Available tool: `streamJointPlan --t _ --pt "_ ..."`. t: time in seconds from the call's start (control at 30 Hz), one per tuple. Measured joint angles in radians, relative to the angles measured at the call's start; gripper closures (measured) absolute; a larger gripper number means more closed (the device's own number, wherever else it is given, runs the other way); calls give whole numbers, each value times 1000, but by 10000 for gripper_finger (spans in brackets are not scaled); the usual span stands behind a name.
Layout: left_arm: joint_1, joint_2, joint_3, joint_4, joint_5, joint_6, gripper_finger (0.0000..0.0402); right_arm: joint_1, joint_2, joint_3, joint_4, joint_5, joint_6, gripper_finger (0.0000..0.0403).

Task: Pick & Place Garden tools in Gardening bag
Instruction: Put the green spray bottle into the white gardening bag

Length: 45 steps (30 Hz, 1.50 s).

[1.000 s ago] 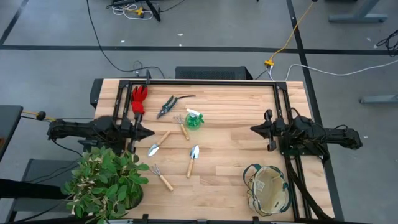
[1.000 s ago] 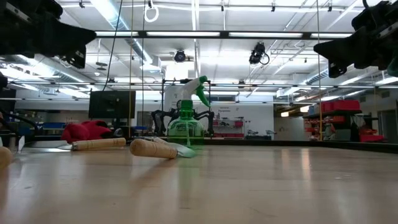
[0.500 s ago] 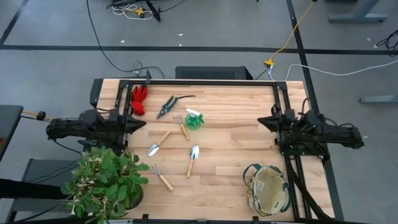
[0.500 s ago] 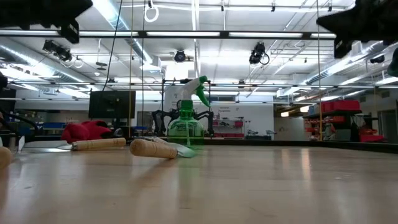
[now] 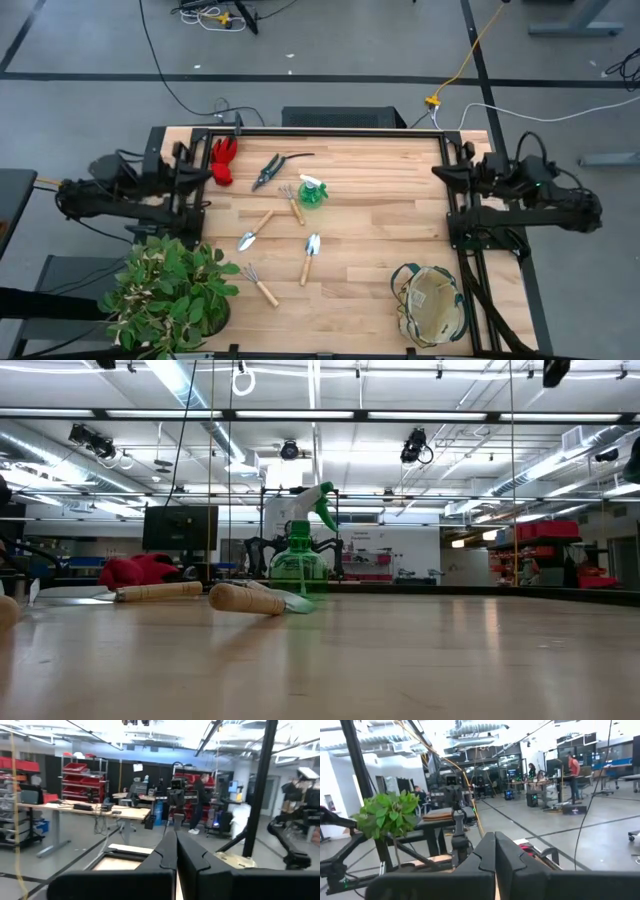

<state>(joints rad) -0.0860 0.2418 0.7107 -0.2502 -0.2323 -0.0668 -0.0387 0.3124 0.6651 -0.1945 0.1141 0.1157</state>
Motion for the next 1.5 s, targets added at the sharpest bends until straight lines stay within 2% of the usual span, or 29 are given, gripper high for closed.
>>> streamJointPlan --t 0.33,0.5,0.7,0.97,1.17,1.5 --pt "0 252 401 -199 -1 7 400 0 194 266 -62 9 -15 403" --pt "0 326 513 -251 22 9 400 0 271 369 -94 9 -18 403" --pt "0 354 546 -254 46 1 400 0 335 427 -92 8 -10 403" --pt "0 359 547 -301 43 -9 400 0 372 430 -93 6 -32 403" --pt "0 382 546 -322 1 -8 400 0 389 430 -97 7 -97 403" --pt "0 452 546 -361 -49 -54 400 0 410 430 -122 9 -106 403"
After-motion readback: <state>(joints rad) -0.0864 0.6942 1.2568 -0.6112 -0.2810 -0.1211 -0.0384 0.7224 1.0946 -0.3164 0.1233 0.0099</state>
